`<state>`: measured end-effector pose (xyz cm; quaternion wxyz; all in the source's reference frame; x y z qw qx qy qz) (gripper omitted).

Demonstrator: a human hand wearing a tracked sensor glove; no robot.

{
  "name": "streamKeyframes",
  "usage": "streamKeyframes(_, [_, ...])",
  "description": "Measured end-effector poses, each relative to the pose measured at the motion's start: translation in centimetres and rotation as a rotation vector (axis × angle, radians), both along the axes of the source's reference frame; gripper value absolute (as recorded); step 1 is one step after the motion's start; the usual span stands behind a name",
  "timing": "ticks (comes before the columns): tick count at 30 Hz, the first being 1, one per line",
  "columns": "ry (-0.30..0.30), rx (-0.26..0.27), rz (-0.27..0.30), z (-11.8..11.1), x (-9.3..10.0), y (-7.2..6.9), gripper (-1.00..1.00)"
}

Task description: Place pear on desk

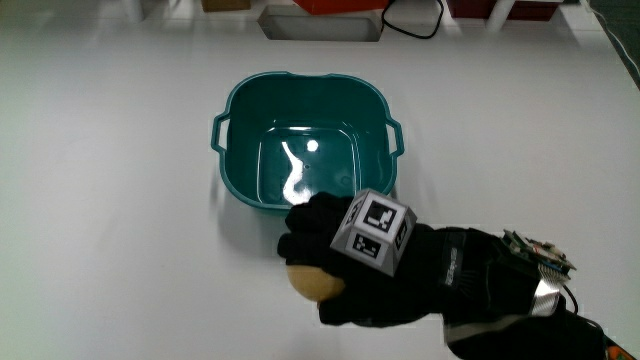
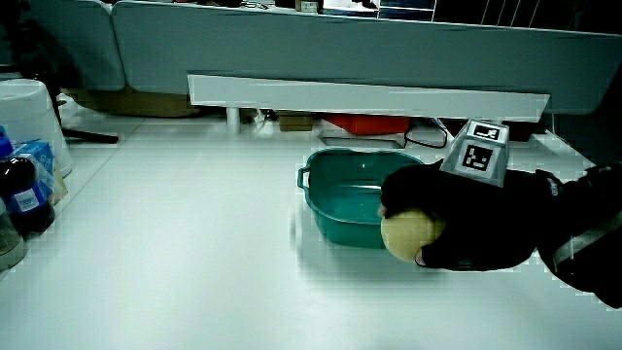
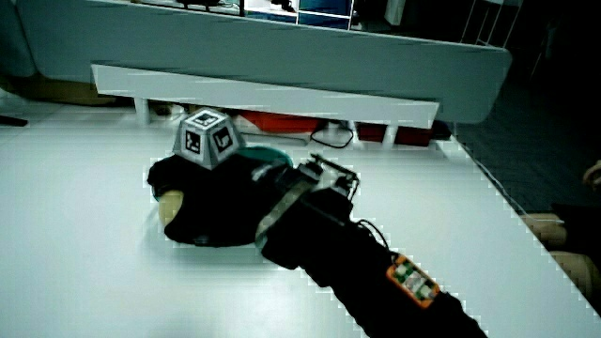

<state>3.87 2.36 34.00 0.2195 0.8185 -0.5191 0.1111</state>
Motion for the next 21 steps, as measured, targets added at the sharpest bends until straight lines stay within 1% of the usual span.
streamKeyframes(3, [-0.017, -0.006, -0.019, 0.1, 0.0, 0.6, 0.0])
streamKeyframes(8, [-0.019, -0.016, -0.019, 0.4, 0.1, 0.8, 0.0])
streamKeyframes(9, [-0.02, -0.027, -0.014, 0.9, 0.1, 0.9, 0.0])
streamKeyframes(10, [-0.019, -0.022, -0.014, 1.0, 0.0, 1.0, 0.0])
streamKeyframes(12, [-0.017, -0.011, -0.031, 1.5, -0.2, 1.5, 0.0])
streamKeyframes(17, [-0.004, -0.019, -0.051, 3.0, -1.0, 3.4, 0.0])
streamKeyframes(18, [-0.008, -0.02, -0.058, 3.3, -1.1, 3.7, 0.0])
streamKeyframes(19, [-0.005, -0.044, -0.062, 4.0, -1.2, 4.0, 0.0])
streamKeyframes(21, [0.01, -0.057, -0.06, 4.8, -1.4, 4.4, 0.0])
